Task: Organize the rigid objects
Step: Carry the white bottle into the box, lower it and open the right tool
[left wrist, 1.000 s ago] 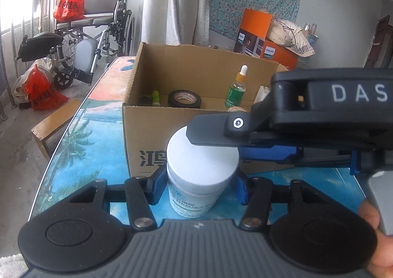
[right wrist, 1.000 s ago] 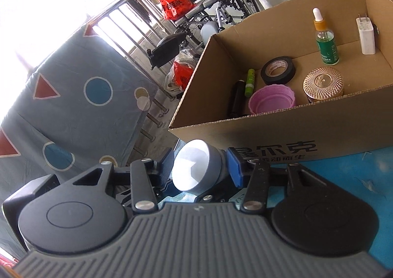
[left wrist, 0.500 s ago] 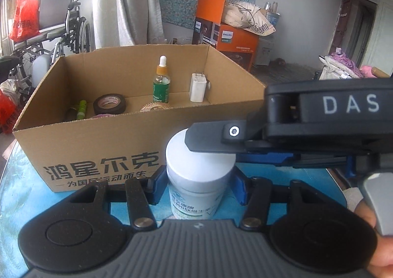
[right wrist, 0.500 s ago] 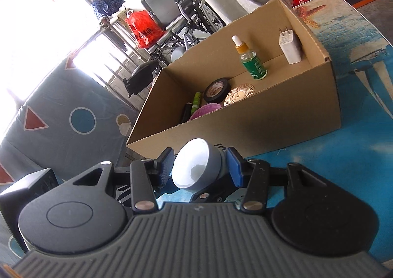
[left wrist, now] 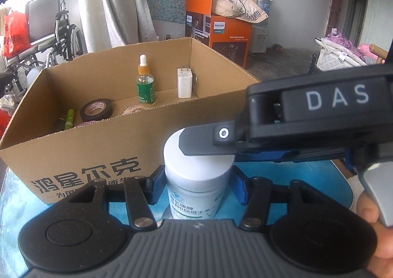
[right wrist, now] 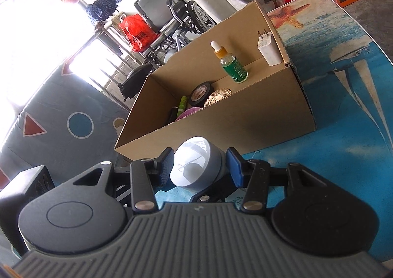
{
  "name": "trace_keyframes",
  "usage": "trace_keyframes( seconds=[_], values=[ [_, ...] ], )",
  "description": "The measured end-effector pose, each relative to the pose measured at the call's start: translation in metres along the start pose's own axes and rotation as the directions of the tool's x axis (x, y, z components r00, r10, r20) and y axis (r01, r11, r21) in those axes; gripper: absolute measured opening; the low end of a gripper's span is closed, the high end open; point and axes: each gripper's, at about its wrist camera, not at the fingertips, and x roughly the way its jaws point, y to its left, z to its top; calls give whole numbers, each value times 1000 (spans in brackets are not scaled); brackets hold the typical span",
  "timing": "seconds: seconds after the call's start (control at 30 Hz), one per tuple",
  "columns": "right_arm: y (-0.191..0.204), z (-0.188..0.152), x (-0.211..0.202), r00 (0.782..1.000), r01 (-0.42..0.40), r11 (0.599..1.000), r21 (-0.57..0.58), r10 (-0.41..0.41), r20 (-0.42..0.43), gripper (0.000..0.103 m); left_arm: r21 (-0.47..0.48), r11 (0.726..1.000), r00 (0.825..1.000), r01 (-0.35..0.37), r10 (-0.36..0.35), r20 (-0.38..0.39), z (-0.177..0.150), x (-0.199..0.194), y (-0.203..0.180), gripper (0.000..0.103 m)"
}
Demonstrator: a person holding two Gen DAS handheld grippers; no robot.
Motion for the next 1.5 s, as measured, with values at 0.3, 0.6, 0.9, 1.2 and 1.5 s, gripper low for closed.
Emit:
trace_keyframes(
  seconds=[0.3, 0.6, 0.9, 1.2, 1.5],
  values=[
    [-5, 3, 9, 1000, 6, 1000, 15, -6, -21, 47, -16, 1000, 1000, -3, 2, -31, -2, 12, 2, 55],
    [-4, 0, 3, 1000, 4, 1000, 29, -4, -15, 44, -13, 1000, 999, -19, 19, -25, 0, 4, -6, 54],
    [9, -4, -13, 1000, -11, 1000, 7, 11, 10, 44, -6, 999, 999, -36, 36, 14, -2, -18, -10, 54],
    [31, -8, -37, 998, -40, 998, -43, 42, 49, 44, -1, 998, 995, -65, 65, 79, 1, -51, -13, 54],
    [70, 9, -68, 987, -73, 988, -134, 91, 130, 44, 29, 995, 979, -90, 84, 185, 34, -86, -14, 54]
  ],
)
